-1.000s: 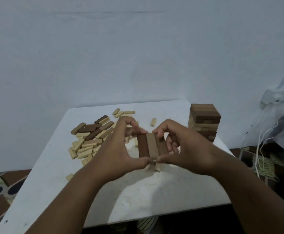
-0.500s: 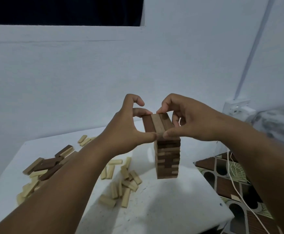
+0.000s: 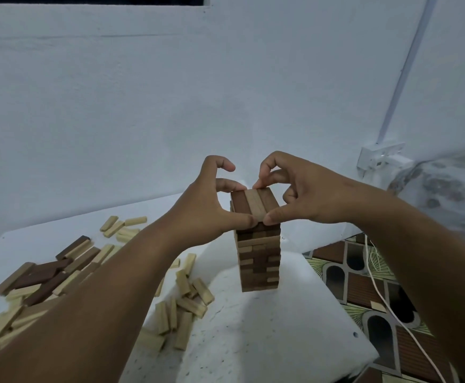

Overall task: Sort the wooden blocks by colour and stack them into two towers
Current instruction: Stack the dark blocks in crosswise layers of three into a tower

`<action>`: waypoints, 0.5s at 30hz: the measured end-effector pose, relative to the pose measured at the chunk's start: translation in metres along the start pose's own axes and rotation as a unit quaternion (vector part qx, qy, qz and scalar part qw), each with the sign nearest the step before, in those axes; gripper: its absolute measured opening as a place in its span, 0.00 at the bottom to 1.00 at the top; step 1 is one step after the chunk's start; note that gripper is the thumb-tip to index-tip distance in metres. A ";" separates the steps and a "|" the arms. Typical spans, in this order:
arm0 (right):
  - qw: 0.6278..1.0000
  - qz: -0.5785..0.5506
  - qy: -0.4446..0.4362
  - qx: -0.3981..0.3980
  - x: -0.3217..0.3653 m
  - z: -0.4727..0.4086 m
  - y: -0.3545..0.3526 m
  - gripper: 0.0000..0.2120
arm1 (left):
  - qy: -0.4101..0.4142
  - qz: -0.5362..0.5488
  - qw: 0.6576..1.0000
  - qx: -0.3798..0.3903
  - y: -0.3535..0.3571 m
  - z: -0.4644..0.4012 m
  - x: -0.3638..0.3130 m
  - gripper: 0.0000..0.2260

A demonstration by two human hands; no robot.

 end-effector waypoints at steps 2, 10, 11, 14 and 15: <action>1.000 0.006 -0.001 0.001 -0.002 -0.001 0.002 0.26 | -0.003 -0.001 1.000 0.000 0.001 0.000 0.003 0.34; 1.000 0.027 0.004 0.001 -0.005 -0.005 0.005 0.28 | 0.006 -0.002 1.000 0.000 0.001 -0.003 0.010 0.35; 1.000 0.030 0.004 0.003 -0.004 -0.005 0.005 0.28 | 0.006 -0.003 1.000 0.001 0.001 -0.003 0.011 0.35; 0.999 0.034 0.005 0.008 -0.004 -0.005 0.004 0.28 | 0.008 -0.004 1.000 0.003 0.002 -0.003 0.011 0.35; 0.999 0.036 0.005 0.009 -0.004 -0.005 0.004 0.29 | 0.009 -0.005 1.000 0.003 0.002 -0.003 0.012 0.35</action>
Point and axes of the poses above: each hand's wrist, its own z-axis away from the middle knuckle, its own y-axis out of the palm, x = y × z, the point moved 6 cm from there along -z, towards the middle knuckle, and after that the axes turned 12 degrees about z, right-handed, at the moved point
